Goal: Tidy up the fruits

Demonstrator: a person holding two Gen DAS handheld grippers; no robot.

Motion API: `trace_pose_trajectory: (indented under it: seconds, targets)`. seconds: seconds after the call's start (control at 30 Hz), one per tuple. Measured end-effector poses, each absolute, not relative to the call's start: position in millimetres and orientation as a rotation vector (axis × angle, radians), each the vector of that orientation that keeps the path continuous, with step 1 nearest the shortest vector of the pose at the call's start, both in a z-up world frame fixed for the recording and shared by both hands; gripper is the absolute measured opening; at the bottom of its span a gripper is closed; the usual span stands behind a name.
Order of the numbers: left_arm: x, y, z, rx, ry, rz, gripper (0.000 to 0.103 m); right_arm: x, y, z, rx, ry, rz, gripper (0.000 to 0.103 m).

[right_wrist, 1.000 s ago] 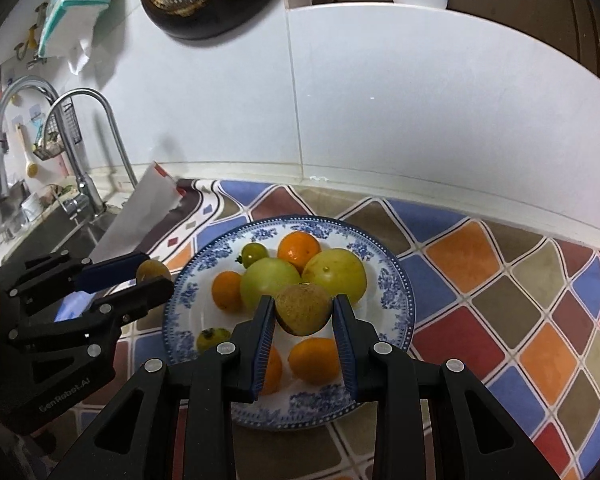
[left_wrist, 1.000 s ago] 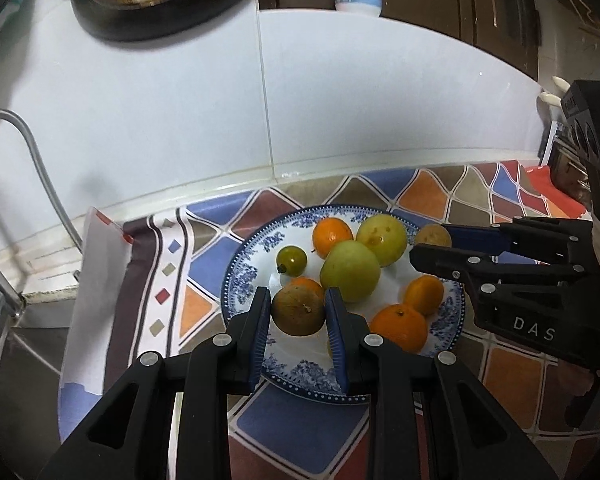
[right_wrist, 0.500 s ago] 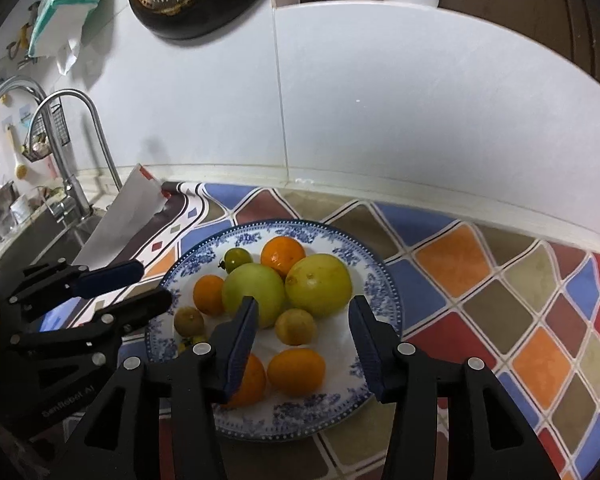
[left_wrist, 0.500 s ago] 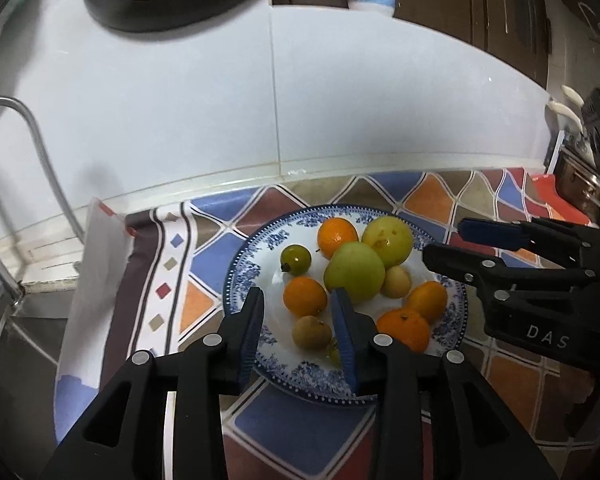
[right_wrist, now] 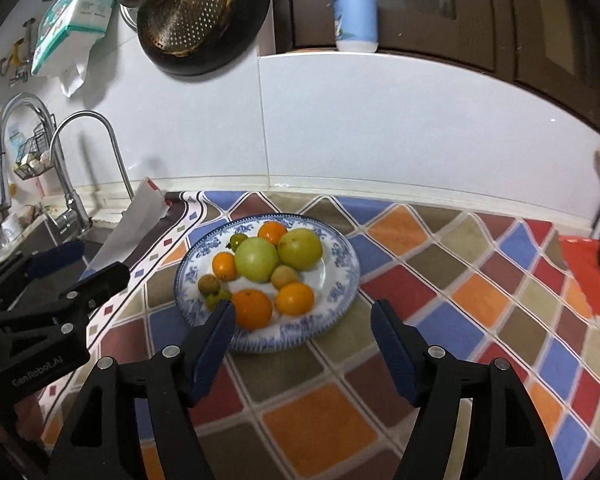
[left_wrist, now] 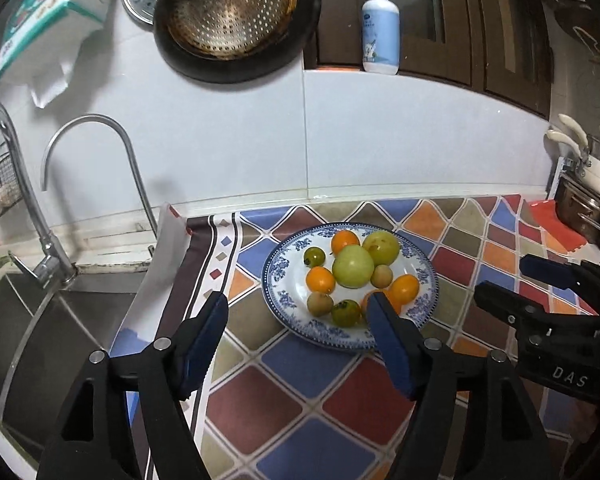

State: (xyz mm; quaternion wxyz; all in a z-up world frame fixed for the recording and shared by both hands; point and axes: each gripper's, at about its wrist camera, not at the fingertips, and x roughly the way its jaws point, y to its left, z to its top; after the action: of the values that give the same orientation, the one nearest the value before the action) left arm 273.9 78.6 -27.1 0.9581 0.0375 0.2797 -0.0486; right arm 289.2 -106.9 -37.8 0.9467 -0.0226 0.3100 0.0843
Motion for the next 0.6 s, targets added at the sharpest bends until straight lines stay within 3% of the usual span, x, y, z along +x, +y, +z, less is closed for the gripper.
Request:
trace_pose_trajectory:
  seconds: [0.6]
  targets:
    - [176, 81, 7, 0.108, 0.465, -0.082, 0.087, 181, -105, -3, -0.039, 0.52, 0.082, 0.075]
